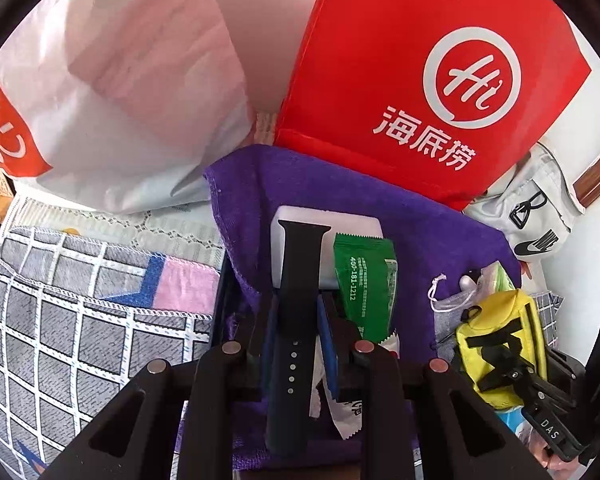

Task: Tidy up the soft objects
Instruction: 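Open the left tool over the towel while the right tool releases the pouch there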

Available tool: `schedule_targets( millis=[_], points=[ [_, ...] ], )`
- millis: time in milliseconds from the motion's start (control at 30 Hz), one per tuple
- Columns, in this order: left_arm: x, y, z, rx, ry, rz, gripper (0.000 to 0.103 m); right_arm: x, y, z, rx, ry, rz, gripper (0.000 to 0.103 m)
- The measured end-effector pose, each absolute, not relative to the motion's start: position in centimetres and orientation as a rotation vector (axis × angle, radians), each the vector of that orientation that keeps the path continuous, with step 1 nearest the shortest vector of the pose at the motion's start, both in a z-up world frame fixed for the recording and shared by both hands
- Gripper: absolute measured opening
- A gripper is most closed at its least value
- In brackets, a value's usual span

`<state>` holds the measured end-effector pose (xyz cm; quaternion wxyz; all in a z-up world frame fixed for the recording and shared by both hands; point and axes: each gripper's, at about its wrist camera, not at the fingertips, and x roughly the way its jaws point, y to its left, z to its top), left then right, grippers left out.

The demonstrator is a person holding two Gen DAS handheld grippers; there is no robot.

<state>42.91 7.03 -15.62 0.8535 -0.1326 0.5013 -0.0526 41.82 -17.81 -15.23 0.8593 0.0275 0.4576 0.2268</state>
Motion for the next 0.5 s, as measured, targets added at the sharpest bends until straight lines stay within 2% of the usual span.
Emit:
schedule_targets(
  millis=[33,100,200,367,400,433,500],
  points=[
    [43.0,7.0,-15.7,-0.283,1.058,-0.116,0.020,41.7,-17.9,-15.1,0.056,0.956,0.476,0.017],
    [43.1,6.9,-15.8,-0.283,1.061,-0.123,0.020,41.4,-18.1,-14.6,0.038,0.943,0.470,0.033],
    [43.2,6.8,-15.9,-0.284,1.063,-0.114,0.020,41.1,-18.7,-13.8,0.036,0.916,0.461,0.037],
    [43.4,6.7,-16.0,-0.287,1.075,-0.118,0.023,40.8,-19.5,-12.8,0.022,0.894,0.433,0.038],
    [43.4,6.6,-16.0,-0.290,1.077,-0.116,0.034,40.8,-19.6,-12.6,0.022,0.890,0.430,0.038],
    [43.4,6.6,-15.9,-0.291,1.076,-0.112,0.049,40.7,-19.7,-12.4,0.023,0.884,0.430,0.038],
    [43.2,6.6,-15.4,-0.284,1.056,-0.105,0.055,40.5,-20.0,-12.0,0.030,0.873,0.433,0.040]
  ],
)
